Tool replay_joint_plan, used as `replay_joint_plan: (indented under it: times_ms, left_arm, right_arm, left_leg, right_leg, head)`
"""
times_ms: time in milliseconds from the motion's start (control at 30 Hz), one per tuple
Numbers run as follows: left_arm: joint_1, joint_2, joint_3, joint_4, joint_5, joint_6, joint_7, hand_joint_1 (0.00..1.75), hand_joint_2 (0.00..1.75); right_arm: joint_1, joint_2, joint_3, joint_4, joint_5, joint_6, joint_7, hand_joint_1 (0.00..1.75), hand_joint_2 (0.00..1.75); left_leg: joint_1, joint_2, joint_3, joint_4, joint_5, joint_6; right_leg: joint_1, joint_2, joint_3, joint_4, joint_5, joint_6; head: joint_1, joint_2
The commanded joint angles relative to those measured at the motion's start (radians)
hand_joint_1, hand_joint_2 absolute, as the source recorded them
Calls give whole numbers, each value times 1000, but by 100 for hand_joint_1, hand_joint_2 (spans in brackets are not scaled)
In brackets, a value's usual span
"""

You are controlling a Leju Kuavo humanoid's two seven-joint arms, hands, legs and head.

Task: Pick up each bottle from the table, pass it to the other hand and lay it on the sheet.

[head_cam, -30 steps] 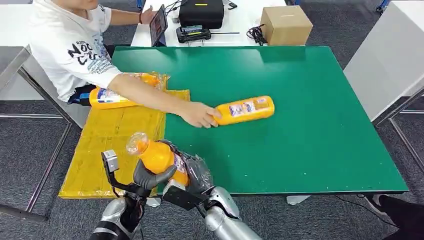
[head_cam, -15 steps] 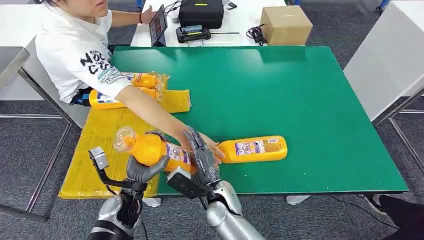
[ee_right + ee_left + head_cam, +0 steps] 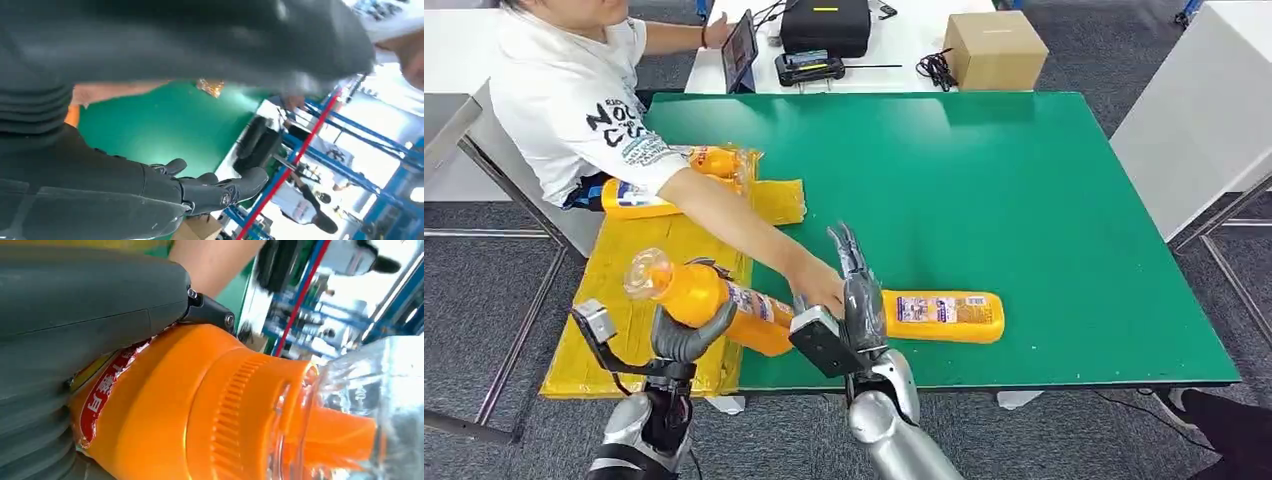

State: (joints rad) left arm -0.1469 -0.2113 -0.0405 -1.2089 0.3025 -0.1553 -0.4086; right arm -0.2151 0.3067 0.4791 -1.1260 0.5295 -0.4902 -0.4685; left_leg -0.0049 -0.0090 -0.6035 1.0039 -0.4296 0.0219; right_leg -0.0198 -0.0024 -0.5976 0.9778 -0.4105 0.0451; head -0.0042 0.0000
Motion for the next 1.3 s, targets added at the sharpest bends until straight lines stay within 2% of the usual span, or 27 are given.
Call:
replay_joint_plan:
  times_ms: [33, 433, 600, 800, 867, 900, 933, 1100, 1200, 1300]
  left_arm:
    - [-38, 14, 53, 13, -8, 10, -4, 175, 175]
    - [-38, 14, 53, 13, -8, 10, -4, 175, 175]
    - [-55, 34, 97, -17, -56, 70, -46, 175, 175]
    - [-83, 48, 130, -70, -152, 160, -97, 175, 175]
    - [-94, 67, 123, -82, -282, 262, -139, 175, 175]
    - [-119, 119, 56, -48, -573, 548, -171, 175, 175]
    - [-139, 139, 53, -22, -897, 682, -160, 175, 175]
    - [-217, 176, 39, 140, -1234, 796, -98, 175, 175]
    - [-253, 178, 26, 229, -1321, 812, -69, 175, 175]
    - [-275, 187, 2, 287, -1404, 833, -31, 175, 175]
  right_arm:
    - [9, -41, -4, -85, -12, 10, -2, 0, 0]
    - [9, -41, -4, -85, -12, 10, -2, 0, 0]
    - [58, -54, -9, -233, -126, 56, -50, 0, 0]
    - [86, -63, -23, -306, -161, 62, -61, 0, 0]
    - [95, -61, -29, -327, -178, 58, -80, 0, 0]
    - [95, -62, -32, -347, -214, 70, -106, 0, 0]
    - [91, -65, -32, -361, -226, 83, -99, 0, 0]
    - [69, -63, -24, -354, -234, 103, -88, 0, 0]
    - [65, -61, -18, -341, -235, 103, -87, 0, 0]
    - [64, -62, -16, -342, -237, 107, -84, 0, 0]
  left_leg:
    - [2, -2, 3, 0, -1, -1]
    - [1, -1, 2, -1, 0, -1]
    - [1, -1, 2, 0, -1, -1]
    - [3, -1, 3, 1, -2, -2]
    - [1, -1, 1, 0, 0, -1]
    - [3, -1, 3, 1, -2, -2]
    - [2, -1, 3, 1, -1, -1]
    - [1, -1, 3, -1, 0, -1]
    - [2, -3, 5, 0, 0, -2]
    - [2, 0, 5, 0, 0, -1]
  right_leg:
    - [2, -2, 4, -1, -1, -2]
    - [1, -1, 3, -1, 0, -1]
    - [2, -1, 3, 0, -1, -2]
    - [3, -2, 4, 0, -2, -2]
    - [2, -1, 2, 0, -1, -1]
    - [3, -2, 4, 0, -1, -2]
    - [2, -1, 3, 0, -1, -2]
    - [1, -1, 3, -1, 0, -2]
    - [2, -3, 7, -1, -1, -2]
    - [2, -1, 5, -1, 0, -2]
  head:
    - [0, 0]
    - [0, 0]
    - [0, 0]
    - [0, 0]
    - [0, 0]
    - [0, 0]
    - [0, 0]
    - [0, 0]
    - [0, 0]
    - [0, 0]
